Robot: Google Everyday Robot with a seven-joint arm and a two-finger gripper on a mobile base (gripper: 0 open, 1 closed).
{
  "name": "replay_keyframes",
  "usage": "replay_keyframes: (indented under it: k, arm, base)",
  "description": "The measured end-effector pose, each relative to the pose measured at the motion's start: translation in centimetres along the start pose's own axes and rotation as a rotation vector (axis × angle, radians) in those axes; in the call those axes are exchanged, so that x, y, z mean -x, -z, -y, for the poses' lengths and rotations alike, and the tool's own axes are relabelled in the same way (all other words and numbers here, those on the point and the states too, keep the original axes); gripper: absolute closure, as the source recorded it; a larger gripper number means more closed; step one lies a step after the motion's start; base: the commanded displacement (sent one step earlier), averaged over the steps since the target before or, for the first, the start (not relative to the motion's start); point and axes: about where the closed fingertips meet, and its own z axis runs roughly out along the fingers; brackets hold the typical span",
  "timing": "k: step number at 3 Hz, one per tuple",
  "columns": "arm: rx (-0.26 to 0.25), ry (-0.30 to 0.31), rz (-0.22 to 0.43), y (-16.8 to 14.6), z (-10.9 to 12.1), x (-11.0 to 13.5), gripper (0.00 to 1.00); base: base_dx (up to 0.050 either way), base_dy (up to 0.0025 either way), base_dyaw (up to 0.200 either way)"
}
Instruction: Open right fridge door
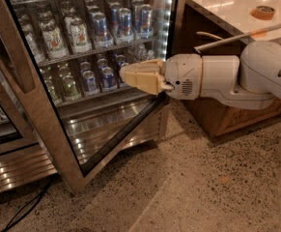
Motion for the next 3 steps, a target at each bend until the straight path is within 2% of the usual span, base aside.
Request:
replay_keyframes:
  k: [1,2,3]
  arm:
    - [0.038,0.020,0.052,0.4,-3.9,0.7,1.00]
    - [0.032,0.039,0.083,1.0,-5.8,1.8,1.00]
    - [0.033,0.039,0.081,1.0,-5.9,1.8,1.00]
  base:
    - [0.000,0.00000,0.000]
    - [0.000,0.00000,0.000]
    - [0.000,0.00000,0.000]
